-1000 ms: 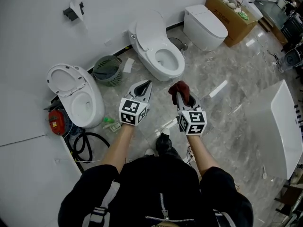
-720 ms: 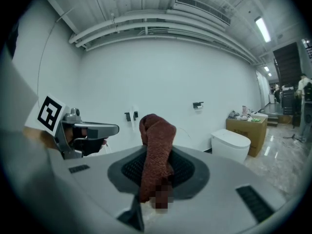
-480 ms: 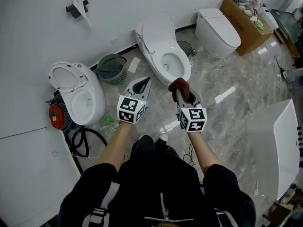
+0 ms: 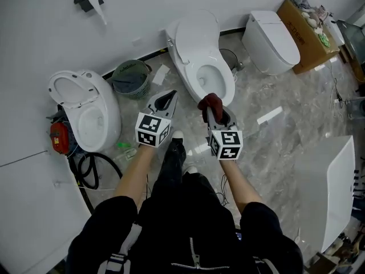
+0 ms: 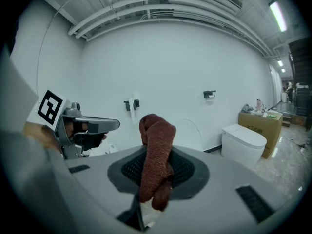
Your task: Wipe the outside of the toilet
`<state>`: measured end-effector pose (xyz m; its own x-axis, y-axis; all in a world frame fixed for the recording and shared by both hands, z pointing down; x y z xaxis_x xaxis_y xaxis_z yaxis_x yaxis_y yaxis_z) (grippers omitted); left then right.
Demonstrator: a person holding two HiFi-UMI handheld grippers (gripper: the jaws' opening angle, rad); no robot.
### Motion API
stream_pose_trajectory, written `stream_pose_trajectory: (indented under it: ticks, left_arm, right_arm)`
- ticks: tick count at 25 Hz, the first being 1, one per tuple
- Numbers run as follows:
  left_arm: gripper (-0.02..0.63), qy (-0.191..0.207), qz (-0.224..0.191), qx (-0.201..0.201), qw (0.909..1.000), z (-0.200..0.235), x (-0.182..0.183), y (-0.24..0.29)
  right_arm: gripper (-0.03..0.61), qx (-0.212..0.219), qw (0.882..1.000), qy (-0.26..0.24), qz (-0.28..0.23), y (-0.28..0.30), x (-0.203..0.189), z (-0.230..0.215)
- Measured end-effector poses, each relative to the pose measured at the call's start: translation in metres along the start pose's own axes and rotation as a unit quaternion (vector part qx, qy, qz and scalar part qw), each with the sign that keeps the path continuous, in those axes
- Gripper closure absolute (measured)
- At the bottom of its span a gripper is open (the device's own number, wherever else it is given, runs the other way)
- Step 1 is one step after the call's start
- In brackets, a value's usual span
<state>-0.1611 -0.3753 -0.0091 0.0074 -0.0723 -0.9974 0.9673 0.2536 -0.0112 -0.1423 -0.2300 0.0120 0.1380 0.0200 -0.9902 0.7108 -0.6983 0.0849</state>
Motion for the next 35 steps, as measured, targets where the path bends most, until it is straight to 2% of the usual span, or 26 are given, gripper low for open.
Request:
stream_pose_trajectory:
  ticks: [4, 11, 20, 25, 28, 31, 35]
  left_arm:
    - [0.606, 0.001, 0.002, -0.004, 1.0000, 0.023, -0.033, 0.030]
    - [0.606, 0.006, 0.004, -0.005, 1.0000, 0.064, -0.116, 0.069]
    - [0.606, -0.006, -0.004, 0.018, 0.9998, 0.119, -0.271, 0.088]
    - [0.606, 0.021, -0.009, 0.021, 0.9995, 0.155, -0.348, 0.091]
    - [0.606, 0.013, -0.021, 0.015, 0.9996, 0.158, -0.403, 0.097]
    - [0.606, 0.030, -0.030, 0.015, 0.9990, 0.182, -0.438, 0.099]
    - [0.606, 0.030, -0.044, 0.022, 0.9983, 0.200, -0.480, 0.101]
  right_arm:
    - [0.491, -0.005, 1.000, 0.002, 0.009, 0.035, -0.030, -0.015]
    - [0.491, 0.001, 1.000, -0.002, 0.014, 0.097, -0.116, -0.036]
    - [0.489, 0.019, 1.000, -0.014, 0.015, 0.173, -0.272, -0.049]
    - [0.491, 0.040, 0.999, -0.004, 0.004, 0.229, -0.354, -0.037]
    - [0.491, 0.034, 0.999, -0.008, 0.013, 0.247, -0.411, -0.050]
    - [0.491, 0.030, 1.000, -0.006, 0.005, 0.284, -0.457, -0.048]
    - [0.491, 0.011, 1.000, 0.004, 0.005, 0.322, -0.509, -0.054]
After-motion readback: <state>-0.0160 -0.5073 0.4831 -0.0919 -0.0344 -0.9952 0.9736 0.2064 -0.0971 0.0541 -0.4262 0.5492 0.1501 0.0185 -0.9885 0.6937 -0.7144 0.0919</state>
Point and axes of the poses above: the fingertips, and each gripper's own axes: y forward along the fingers, z to its left, x out of its top, the point moved 1 cm from there along -y, backward along the fingers, and after that the axes turned 15 degrees about -z, right-handed, at the moved point
